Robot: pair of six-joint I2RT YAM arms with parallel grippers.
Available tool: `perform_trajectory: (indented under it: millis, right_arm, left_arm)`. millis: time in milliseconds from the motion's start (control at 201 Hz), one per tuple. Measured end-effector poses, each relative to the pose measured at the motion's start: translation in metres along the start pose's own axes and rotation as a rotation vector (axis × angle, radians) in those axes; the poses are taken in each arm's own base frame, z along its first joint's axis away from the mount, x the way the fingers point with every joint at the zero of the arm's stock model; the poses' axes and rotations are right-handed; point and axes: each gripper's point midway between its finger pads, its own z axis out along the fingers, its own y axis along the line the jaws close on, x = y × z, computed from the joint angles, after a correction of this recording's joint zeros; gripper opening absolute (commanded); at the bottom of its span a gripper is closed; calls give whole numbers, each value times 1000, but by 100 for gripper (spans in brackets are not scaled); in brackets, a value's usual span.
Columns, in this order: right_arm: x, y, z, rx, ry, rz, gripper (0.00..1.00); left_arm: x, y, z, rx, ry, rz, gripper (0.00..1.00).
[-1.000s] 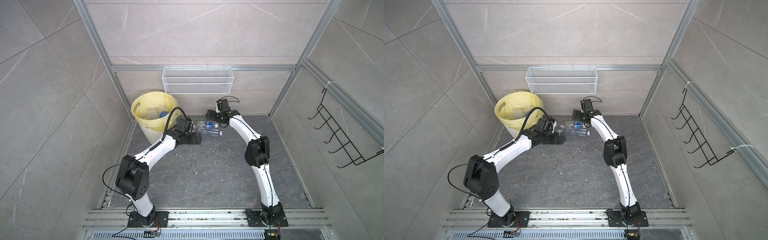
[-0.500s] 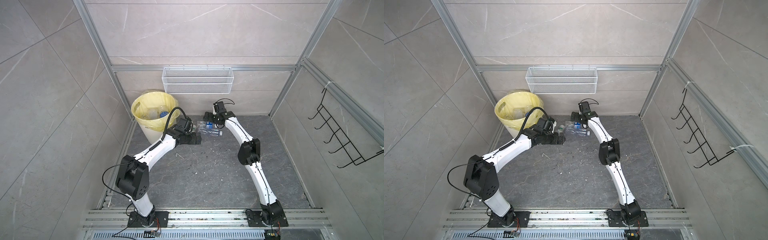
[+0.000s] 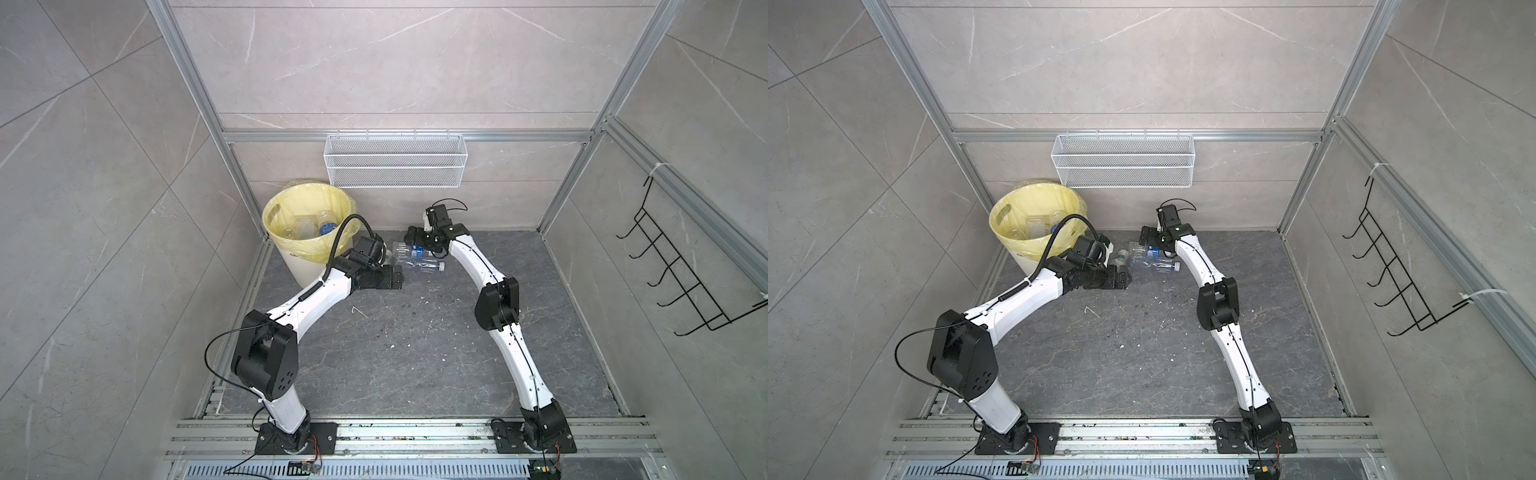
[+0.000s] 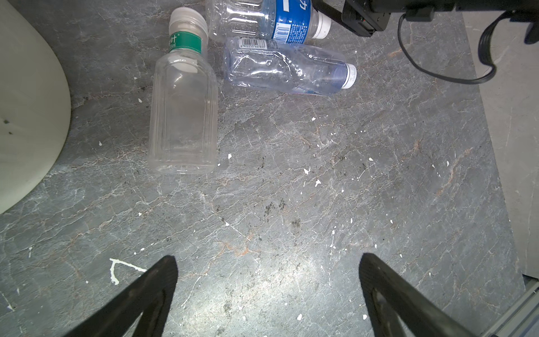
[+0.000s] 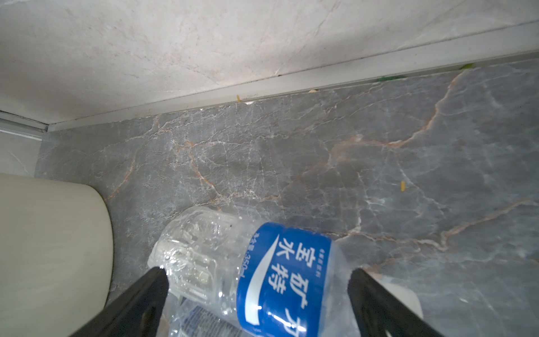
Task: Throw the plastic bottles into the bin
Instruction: 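Close the right gripper around the blue-labelled bottle's label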
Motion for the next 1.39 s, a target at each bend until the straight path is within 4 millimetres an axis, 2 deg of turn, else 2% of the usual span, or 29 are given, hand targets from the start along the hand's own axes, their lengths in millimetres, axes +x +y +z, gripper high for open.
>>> perform_trajectory:
  millis: [204,418,1031,1394]
  right_arm:
    - [11,8,3,-18,29,-11,100]
    - [33,22,8,-35,85,-24,100]
    - [76,56,-9,-76,186,-58,100]
    - [84,62,-23,-89,196,-61,100]
  left_arm:
    - [0,0,1,0,1,0,100]
    - [0,0,1,0,1,0,100]
    - [-2,-2,1,9,1,-11,100]
    - [-3,-3,0,9,-2,-22,100]
